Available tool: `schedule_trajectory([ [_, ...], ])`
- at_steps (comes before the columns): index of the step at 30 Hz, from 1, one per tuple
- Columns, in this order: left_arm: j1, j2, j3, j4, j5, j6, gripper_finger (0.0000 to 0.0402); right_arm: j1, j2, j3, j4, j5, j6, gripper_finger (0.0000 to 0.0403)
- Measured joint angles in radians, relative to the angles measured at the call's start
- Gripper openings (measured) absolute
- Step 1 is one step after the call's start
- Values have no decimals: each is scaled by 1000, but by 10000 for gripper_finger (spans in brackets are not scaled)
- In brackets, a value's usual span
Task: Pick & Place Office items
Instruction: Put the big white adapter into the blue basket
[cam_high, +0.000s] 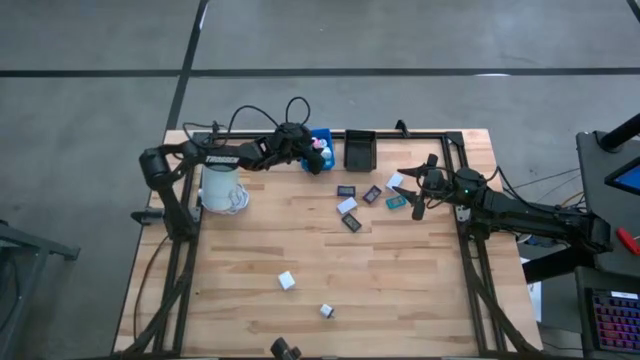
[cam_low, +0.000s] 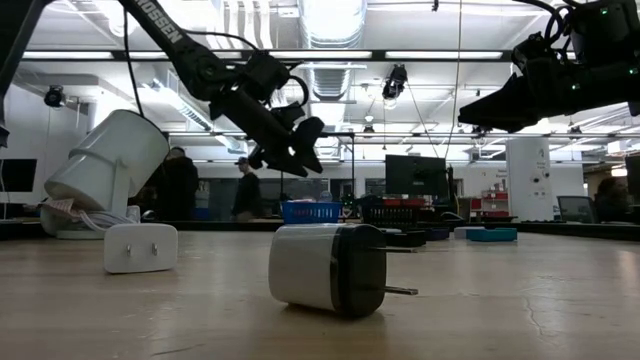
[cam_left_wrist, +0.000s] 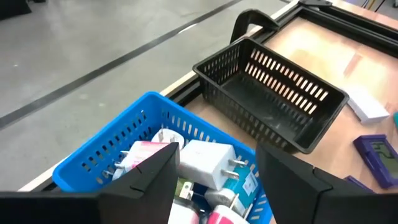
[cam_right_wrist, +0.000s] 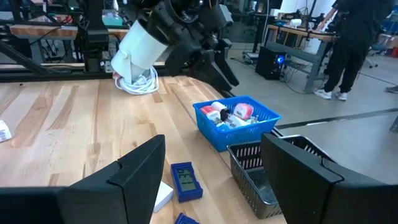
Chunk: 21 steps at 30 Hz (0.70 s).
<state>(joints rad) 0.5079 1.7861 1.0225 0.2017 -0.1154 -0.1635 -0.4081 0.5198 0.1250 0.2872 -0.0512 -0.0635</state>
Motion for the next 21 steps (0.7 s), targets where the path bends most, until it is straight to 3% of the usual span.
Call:
schedule_trajectory([
  [21, -171, -85, -13, -79, 8, -37, 218, 0, 0, 0, 1, 0, 0, 256],
])
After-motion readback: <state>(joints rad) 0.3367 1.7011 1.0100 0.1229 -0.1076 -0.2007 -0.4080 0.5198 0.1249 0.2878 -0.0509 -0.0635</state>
